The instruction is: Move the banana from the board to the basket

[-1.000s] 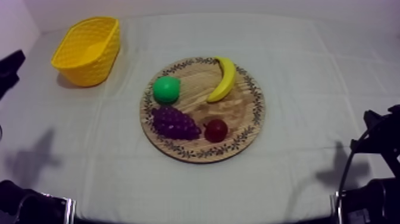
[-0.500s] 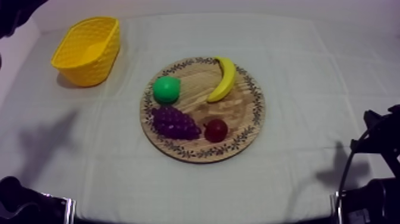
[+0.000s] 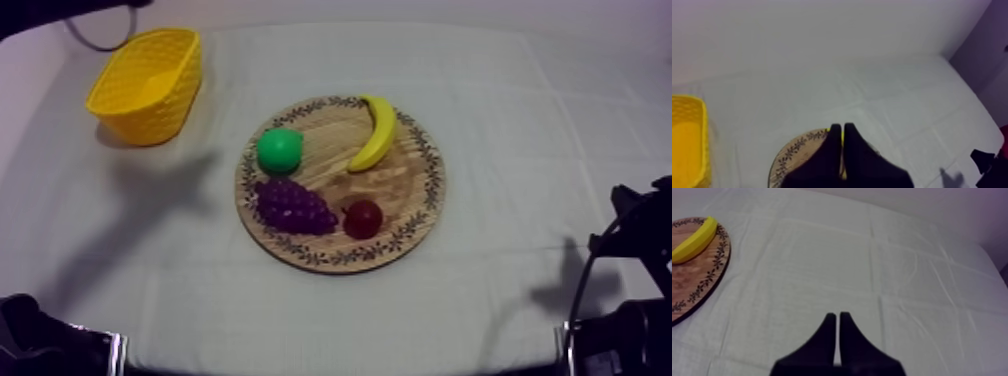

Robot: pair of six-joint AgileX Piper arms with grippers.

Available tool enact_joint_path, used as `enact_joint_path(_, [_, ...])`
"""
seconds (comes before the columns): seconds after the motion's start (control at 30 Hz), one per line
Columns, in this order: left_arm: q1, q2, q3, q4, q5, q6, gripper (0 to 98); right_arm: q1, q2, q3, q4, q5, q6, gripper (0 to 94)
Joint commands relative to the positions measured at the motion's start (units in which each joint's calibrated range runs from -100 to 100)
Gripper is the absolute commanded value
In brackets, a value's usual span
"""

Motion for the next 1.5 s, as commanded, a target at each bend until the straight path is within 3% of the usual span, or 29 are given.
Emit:
enact_joint_path(0.0, [0.3,5.6,-1.5,0.09,0.6,0.3,0.1,0.0,0.0,0.1,0.0,0.0,0.0,0.4])
enact_joint_path(0.1, [0.6,10.4,-4.2,0.72,1.9,0.1,0.1,0.0,0.0,0.1,0.0,0.0,0.0,0.4])
enact_joint_path(0.33, [0.8,19.2,-10.6,5.21,4.6,-4.0,0.1,0.0,0.0,0.1,0.0,0.0,0.0,0.4])
enact_joint_path(0.57, [1.7,24.0,-11.7,8.12,5.0,-7.1,0.1,0.0,0.0,0.1,0.0,0.0,0.0,0.4])
enact_joint_path(0.87, [4.2,27.5,-9.7,10.37,3.4,-7.0,0.1,0.0,0.0,0.1,0.0,0.0,0.0,0.4])
enact_joint_path(1.23, [5.1,30.4,-5.9,11.58,2.6,-6.7,0.1,0.0,0.0,0.1,0.0,0.0,0.0,0.4])
enact_joint_path(1.37, [5.2,30.6,-5.5,11.89,2.1,-6.9,3.7,0.0,0.0,0.1,0.0,0.0,0.0,0.4])
enact_joint_path(1.47, [5.2,30.5,-4.9,12.07,0.5,-6.8,11.9,0.0,0.0,0.1,0.0,0.0,0.0,0.4])
